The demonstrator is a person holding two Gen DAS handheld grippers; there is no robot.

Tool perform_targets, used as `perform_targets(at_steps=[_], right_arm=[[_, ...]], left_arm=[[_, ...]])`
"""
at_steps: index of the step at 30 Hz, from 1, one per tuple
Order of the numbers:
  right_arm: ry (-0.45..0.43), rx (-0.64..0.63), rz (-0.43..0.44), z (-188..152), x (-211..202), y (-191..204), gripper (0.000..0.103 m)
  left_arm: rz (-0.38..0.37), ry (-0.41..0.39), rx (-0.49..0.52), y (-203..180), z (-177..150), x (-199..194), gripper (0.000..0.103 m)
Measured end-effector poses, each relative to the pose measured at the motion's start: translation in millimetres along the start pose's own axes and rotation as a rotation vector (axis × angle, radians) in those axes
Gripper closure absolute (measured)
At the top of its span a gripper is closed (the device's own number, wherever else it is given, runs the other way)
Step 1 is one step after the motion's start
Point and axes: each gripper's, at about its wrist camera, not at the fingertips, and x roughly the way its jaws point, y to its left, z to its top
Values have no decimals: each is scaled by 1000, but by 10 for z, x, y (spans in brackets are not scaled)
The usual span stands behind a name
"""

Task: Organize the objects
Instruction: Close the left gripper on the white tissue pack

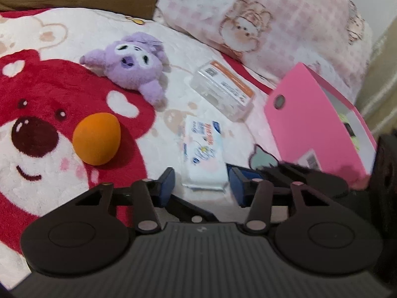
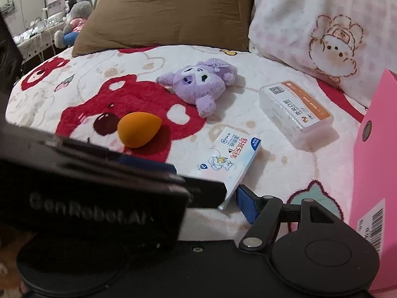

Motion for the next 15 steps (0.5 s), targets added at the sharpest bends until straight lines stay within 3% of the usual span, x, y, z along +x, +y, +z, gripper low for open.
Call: perform_targets(at_steps=[3, 7, 12, 15], right_arm=[[-21, 8, -18, -22, 23, 14, 31], [-27, 13, -37, -18, 11, 39, 33], [-20, 13, -69, -3, -10, 54, 49], [-18, 14, -80, -1, -29, 48, 51]], left_arm=[[1, 4, -18, 13, 10, 54, 67], [-5, -4, -16, 18, 24, 51, 69], [5, 25, -2, -7, 86, 45, 69], [-7, 38, -9, -13, 99, 26, 69]])
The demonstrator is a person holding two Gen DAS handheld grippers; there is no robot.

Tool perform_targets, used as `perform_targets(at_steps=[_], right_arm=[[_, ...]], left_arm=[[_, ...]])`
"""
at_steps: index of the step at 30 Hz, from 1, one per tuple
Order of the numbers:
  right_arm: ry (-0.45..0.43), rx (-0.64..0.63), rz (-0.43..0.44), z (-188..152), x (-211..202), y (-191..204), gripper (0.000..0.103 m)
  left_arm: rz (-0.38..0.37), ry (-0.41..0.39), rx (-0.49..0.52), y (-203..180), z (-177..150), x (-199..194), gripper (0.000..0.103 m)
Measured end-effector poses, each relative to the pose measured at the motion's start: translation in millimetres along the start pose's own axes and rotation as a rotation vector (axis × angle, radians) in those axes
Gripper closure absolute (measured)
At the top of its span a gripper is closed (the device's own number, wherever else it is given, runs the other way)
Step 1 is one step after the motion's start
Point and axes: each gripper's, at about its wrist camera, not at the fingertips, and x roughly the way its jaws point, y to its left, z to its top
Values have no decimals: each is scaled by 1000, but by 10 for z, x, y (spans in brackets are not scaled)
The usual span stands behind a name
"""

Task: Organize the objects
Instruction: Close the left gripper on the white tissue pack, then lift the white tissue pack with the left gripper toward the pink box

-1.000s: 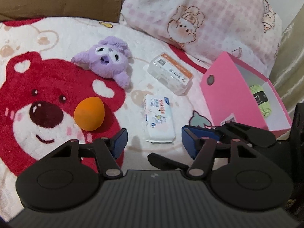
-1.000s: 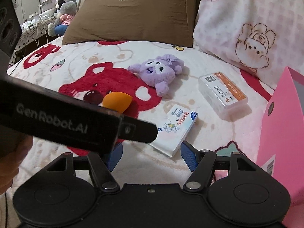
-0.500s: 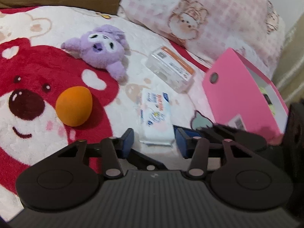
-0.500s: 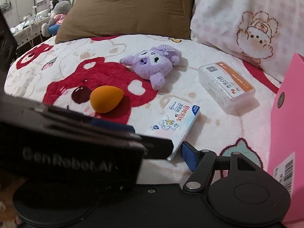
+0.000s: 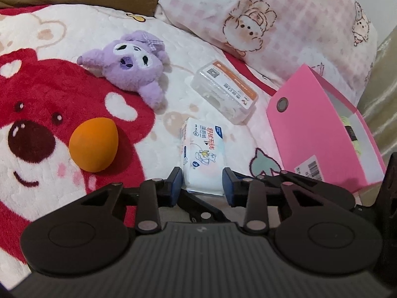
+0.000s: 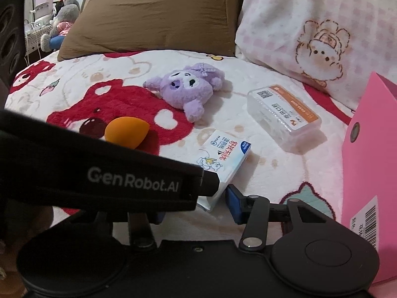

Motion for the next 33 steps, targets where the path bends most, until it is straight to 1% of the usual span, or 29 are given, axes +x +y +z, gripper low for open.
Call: perform_targets(at_steps=[3, 5, 6, 7, 10, 13, 17, 21, 23, 26, 28, 29, 31, 33], right_arm=[[9, -10, 0, -9, -40, 16, 51], [20, -36, 6, -32, -81, 49, 51], [35, -48, 24, -47, -99, 64, 51], [44, -57, 38, -73, -128, 86, 51], [49, -68, 17, -132, -227, 168, 47], [57, -54, 20, -181, -300, 185, 43], [59, -10, 43, -192, -329, 117, 41], [66, 66, 75, -172, -299, 39, 37], [73, 103, 88, -164, -287, 6, 36], [73, 134, 99, -166, -288, -16, 35], [74, 136, 92, -163, -272, -18, 35], [77, 133, 85, -158, -257, -17, 35], [88, 105, 56, -151, -217, 9, 35], [87, 29, -5, -169, -198, 91, 35]], left_arm=[[11, 46, 21, -53, 31, -17, 69], [42, 130, -16, -73, 70, -30, 69], [53, 161, -26, -92, 86, -51, 69], [50, 175, -28, -111, 86, -73, 69], [41, 220, -52, -135, 61, -100, 69], [25, 258, -59, -154, 47, -100, 69], [4, 243, -61, -122, 42, -98, 69], [10, 182, -58, -88, 53, -106, 69], [-2, 178, -70, -52, 63, -92, 69], [2, 159, -76, -1, 39, -47, 69], [-12, 154, -92, 45, 8, -5, 75], [-31, 159, -94, 57, -3, 17, 75], [-16, 177, -30, 1, -5, 42, 76], [-2, 177, -15, -42, 1, 31, 77]])
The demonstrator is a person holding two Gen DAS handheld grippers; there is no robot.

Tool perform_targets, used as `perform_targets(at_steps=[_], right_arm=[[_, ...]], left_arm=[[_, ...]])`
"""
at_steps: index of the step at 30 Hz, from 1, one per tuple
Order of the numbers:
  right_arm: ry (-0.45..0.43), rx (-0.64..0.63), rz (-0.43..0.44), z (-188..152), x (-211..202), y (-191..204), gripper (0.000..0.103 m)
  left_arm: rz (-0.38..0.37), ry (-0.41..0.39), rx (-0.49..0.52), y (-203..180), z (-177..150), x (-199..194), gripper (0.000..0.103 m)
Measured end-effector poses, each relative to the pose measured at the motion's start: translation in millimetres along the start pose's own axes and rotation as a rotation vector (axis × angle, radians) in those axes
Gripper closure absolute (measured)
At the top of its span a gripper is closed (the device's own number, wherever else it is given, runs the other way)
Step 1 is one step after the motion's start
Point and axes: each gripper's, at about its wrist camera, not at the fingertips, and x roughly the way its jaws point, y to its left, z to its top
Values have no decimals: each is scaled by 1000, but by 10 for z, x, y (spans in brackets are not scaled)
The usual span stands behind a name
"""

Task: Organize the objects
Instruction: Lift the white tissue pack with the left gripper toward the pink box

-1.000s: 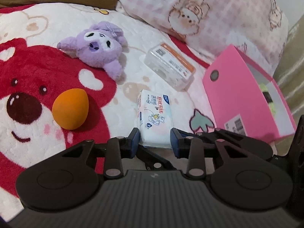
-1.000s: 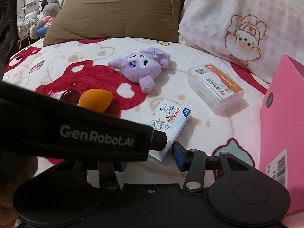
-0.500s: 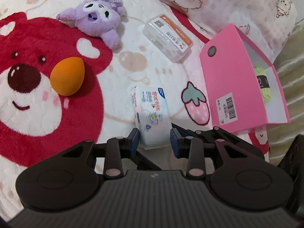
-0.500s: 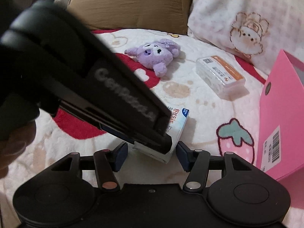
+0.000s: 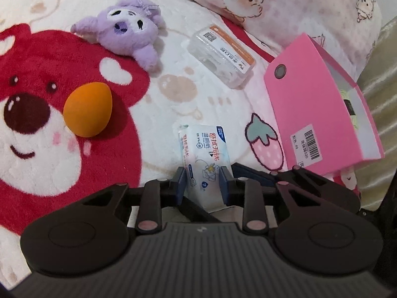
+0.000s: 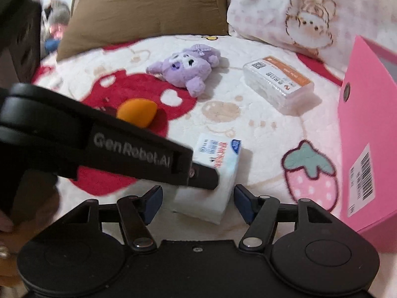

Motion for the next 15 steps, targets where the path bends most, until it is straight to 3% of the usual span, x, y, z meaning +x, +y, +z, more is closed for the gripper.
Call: perform_targets(at_steps=[3, 15], right_arm=[[-11, -38, -19, 1, 28, 8, 34], [-3, -54, 39, 30, 34, 9, 32]], left_arm=[[8, -9, 5, -4, -17, 9, 77], [7, -17, -7, 7, -32, 27, 77]])
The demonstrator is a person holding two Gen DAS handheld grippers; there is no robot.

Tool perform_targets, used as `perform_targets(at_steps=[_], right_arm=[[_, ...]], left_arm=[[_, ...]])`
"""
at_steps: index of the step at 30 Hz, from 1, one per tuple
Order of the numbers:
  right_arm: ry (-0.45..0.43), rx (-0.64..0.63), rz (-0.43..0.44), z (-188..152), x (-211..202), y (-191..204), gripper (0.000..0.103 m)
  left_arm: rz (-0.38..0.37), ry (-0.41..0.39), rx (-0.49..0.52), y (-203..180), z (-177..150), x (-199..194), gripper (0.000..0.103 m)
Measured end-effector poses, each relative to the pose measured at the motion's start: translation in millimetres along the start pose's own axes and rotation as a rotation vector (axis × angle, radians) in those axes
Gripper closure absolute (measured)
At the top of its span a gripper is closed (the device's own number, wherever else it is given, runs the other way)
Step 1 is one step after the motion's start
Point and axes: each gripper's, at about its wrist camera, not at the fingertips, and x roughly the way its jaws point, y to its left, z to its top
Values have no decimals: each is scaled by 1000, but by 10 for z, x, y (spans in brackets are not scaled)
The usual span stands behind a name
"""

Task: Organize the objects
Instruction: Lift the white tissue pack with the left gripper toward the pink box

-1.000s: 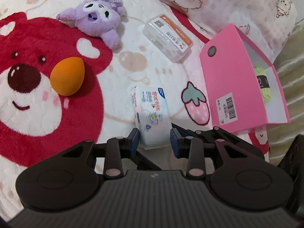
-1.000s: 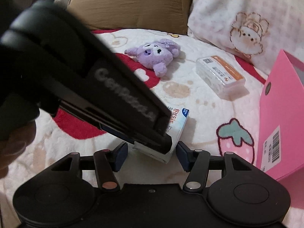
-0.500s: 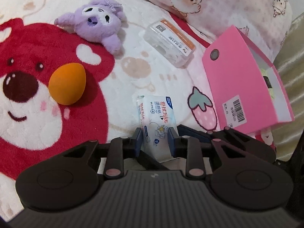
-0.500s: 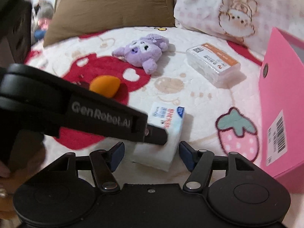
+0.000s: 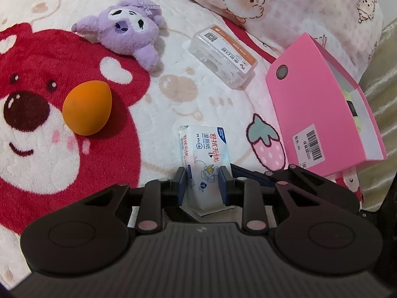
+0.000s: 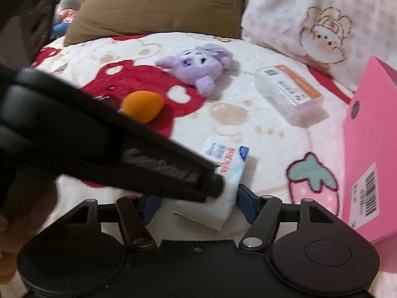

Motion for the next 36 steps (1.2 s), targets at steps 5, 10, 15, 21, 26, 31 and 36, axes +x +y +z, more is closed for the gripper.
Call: perform_targets(at_steps=[5, 10, 15, 21, 26, 31, 36], right_arm=[[-3, 14, -13, -4, -28, -36, 46], [-13, -3, -22, -50, -53, -27, 49], [-16, -2, -38, -30, -91, 4, 50], [-22, 17, -11, -6, -234, -48, 50], [-23, 91, 19, 20, -400, -145, 50], [-52, 68, -3, 47, -634, -112, 50], [-59, 59, -41, 128, -901, -73, 50]], left_arm=[[6, 9, 6, -20, 6, -11, 78], [22, 13, 14, -46, -21, -21, 78], [14, 21, 1, -60, -19, -60, 77], [4, 13, 12, -173, 4, -181, 78], [-14, 3, 34, -306, 4, -310, 78], [-23, -2, 48, -460, 19, -503, 78], [-47, -8, 63, -615, 37, -718, 78]])
